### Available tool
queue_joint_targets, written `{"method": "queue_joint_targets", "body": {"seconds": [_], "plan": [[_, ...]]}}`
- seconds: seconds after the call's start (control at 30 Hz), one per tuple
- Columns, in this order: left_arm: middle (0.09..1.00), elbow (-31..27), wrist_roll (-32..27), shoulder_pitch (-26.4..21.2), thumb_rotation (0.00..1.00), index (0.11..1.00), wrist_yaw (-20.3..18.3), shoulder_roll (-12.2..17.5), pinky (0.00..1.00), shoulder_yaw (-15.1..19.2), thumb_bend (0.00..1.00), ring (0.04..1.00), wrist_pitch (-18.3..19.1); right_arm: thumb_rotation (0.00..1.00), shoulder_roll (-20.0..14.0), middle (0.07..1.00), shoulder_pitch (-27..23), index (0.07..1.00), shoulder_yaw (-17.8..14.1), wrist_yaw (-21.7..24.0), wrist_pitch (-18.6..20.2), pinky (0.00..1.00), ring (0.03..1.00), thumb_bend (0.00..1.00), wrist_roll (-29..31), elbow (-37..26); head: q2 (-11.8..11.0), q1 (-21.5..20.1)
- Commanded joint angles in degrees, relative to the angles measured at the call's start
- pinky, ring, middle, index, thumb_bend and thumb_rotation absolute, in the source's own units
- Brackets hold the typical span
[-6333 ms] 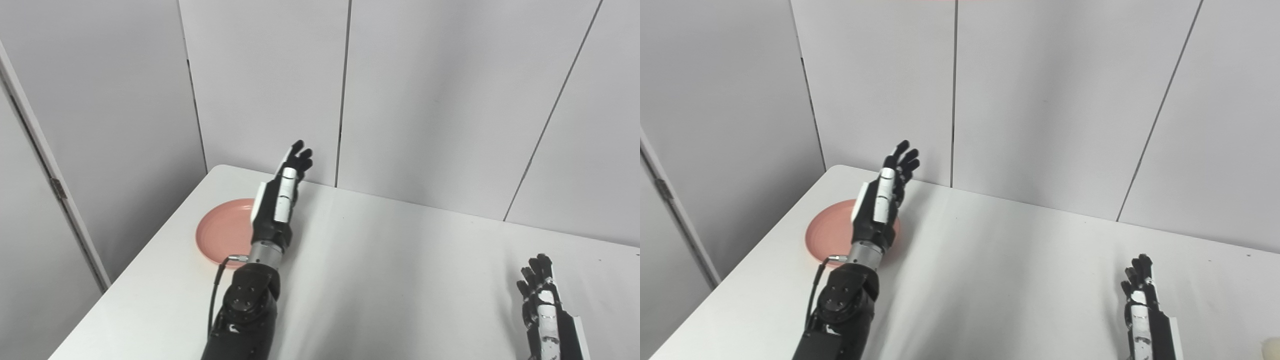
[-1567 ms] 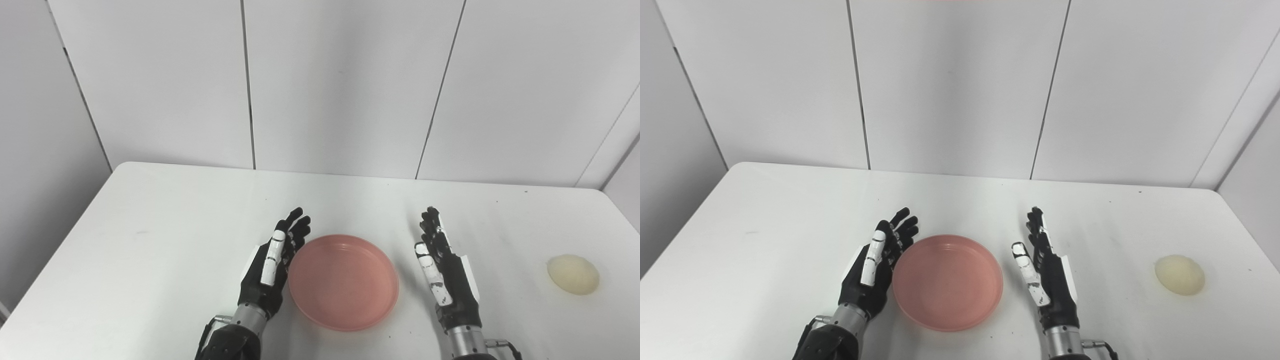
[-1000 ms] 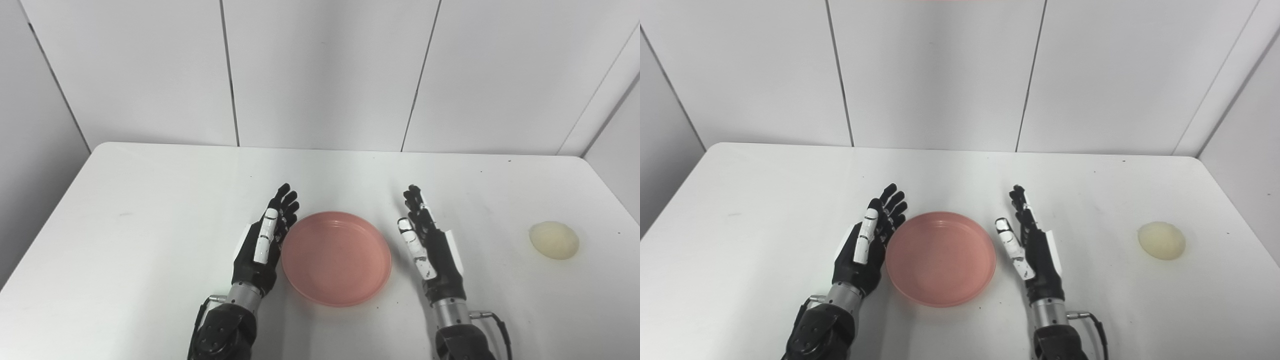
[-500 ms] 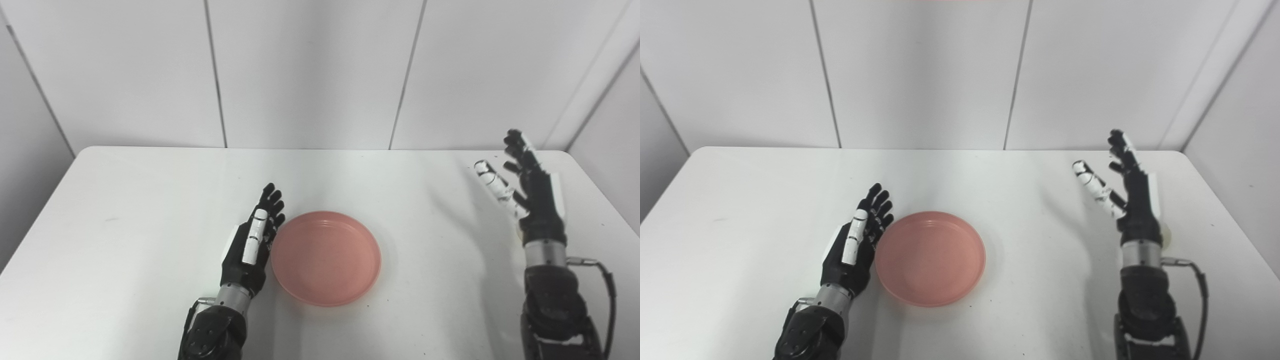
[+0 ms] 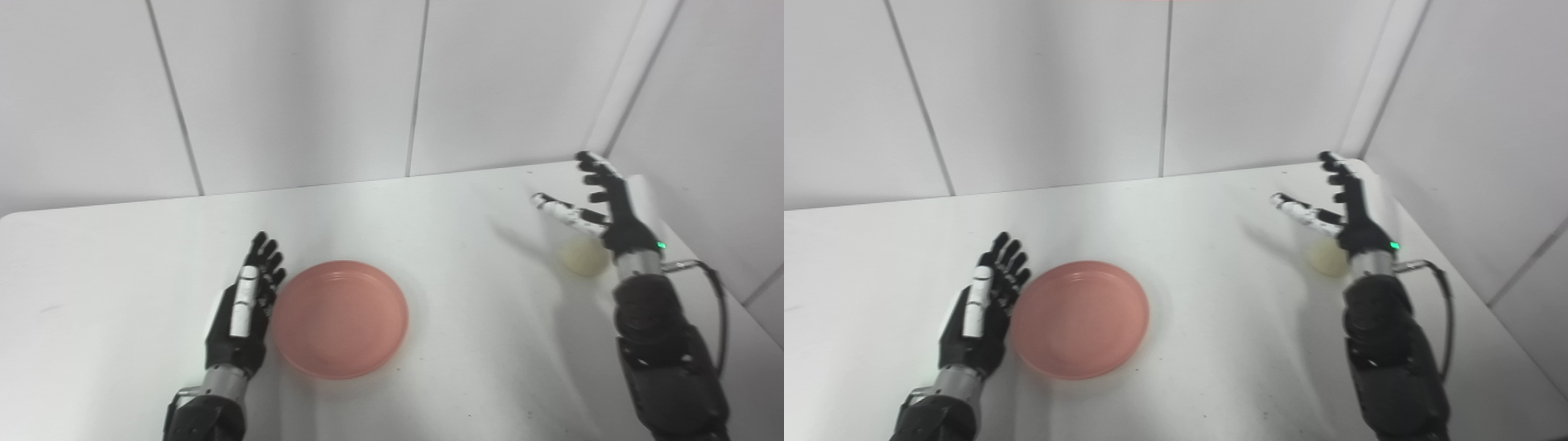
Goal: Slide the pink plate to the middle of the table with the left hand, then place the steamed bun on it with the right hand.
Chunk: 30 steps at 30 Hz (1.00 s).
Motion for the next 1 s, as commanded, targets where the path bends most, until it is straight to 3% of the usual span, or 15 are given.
{"method": "queue_joint_targets", "body": {"seconds": [0.0,0.17,0.4,0.5,0.7,0.97], "plan": [[0.977,0.13,0.09,0.26,0.92,0.955,-0.12,1.50,1.00,0.58,0.53,0.989,1.03,0.52,-1.06,0.833,-1.65,0.820,-0.03,-0.03,1.22,0.72,0.821,0.76,-2.96,-1.17,-0.04,-0.22],[0.973,1.12,-0.19,-0.22,0.95,0.953,-1.44,3.13,1.00,0.70,0.51,0.980,-1.32,0.55,-0.40,0.849,-2.15,0.811,1.07,0.92,1.24,0.73,0.846,0.76,-10.26,0.80,-0.94,-4.26],[0.960,2.35,-0.49,-0.59,0.96,0.934,-1.89,3.86,0.98,1.36,0.49,0.962,-1.89,0.60,-0.28,0.827,-2.60,0.812,1.30,5.19,1.26,0.76,0.827,0.78,-19.25,2.23,-1.22,-5.02],[0.956,1.56,-0.34,-0.33,0.94,0.928,-1.66,3.80,0.97,1.28,0.51,0.961,-1.37,0.57,0.15,0.835,-2.75,0.820,0.52,7.44,1.25,0.85,0.849,0.79,-22.37,2.38,-1.56,-4.82],[0.960,0.35,-1.28,0.23,0.95,0.932,-2.26,3.84,0.97,1.31,0.47,0.963,-0.25,0.53,1.23,0.836,-2.67,0.819,-0.46,10.03,1.25,0.89,0.848,0.80,-28.03,3.01,-2.27,-4.34],[0.958,-0.31,-1.80,0.73,0.86,0.924,-2.73,4.32,0.98,1.16,0.55,0.966,0.26,0.47,3.11,0.855,-2.99,0.822,-2.30,12.85,1.25,0.98,0.881,0.77,-33.85,3.80,-2.13,-4.40]]}}
